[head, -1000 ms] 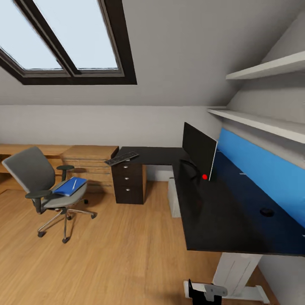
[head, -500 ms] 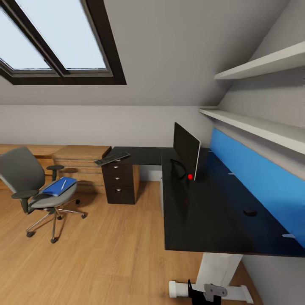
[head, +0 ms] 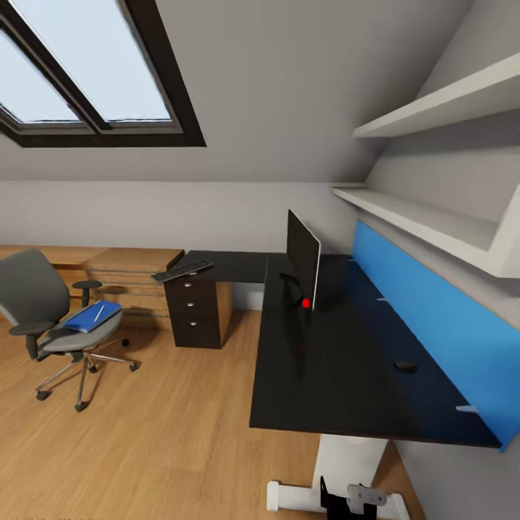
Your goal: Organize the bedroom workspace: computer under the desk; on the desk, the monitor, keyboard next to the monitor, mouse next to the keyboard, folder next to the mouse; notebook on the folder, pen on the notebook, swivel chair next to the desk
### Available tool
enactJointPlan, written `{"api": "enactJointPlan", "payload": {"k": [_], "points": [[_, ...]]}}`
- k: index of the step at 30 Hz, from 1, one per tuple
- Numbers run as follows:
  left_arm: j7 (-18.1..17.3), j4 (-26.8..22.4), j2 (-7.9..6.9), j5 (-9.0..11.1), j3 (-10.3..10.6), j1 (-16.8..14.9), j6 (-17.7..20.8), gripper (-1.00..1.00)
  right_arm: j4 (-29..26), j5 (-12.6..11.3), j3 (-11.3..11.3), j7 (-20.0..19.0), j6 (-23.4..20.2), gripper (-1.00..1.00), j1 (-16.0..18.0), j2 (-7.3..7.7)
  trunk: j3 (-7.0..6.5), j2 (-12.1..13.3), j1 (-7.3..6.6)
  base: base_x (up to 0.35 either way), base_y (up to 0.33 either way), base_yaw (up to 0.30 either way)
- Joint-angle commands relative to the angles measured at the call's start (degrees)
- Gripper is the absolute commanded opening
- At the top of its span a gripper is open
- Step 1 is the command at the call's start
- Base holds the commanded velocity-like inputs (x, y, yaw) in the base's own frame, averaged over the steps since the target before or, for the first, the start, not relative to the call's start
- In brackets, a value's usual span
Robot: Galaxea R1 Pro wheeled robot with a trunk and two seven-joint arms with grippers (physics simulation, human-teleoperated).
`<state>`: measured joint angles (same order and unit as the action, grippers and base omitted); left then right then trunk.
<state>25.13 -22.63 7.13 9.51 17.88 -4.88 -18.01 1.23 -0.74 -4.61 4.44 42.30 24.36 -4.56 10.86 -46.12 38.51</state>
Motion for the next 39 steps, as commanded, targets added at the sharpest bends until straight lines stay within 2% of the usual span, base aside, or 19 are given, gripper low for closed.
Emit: {"api": "enactJointPlan", "payload": {"k": [1,8,12,32,39], "points": [[0.36,0.04,-0.05,0.59,0.49,-0.06,-0.27,1.0,0.12,0.04,-0.42,-0.13,0.27,1.0,0.07,-0.01,0.03,-0.06,0.01,0.0,-0.347,0.097],[0.36,-0.02,-0.09,0.58,0.49,-0.05,-0.37,1.0,0.09,0.04,-0.4,-0.13,0.24,1.0,0.07,0.06,-0.06,-0.06,0.01,0.0,-0.33,0.02],[0.36,-0.07,-0.13,0.53,0.49,-0.06,-0.74,1.0,0.09,0.04,-0.44,-0.13,0.24,1.0,0.07,0.09,-0.06,-0.06,0.01,0.0,-0.076,0.001],[1.14,-2.85,-0.03,0.6,0.31,-0.04,-0.61,1.0,0.09,0.04,-0.49,-0.13,0.36,1.0,0.07,0.25,-3.65,7.96,-4.38,-0.005,-0.002,0.0],[1.15,-3.03,0.01,0.52,0.31,-0.06,-0.46,1.0,0.09,0.04,-0.48,-0.13,0.35,1.0,0.07,0.31,-4.91,10.77,-5.92,-0.257,0.0,0.0]]}}
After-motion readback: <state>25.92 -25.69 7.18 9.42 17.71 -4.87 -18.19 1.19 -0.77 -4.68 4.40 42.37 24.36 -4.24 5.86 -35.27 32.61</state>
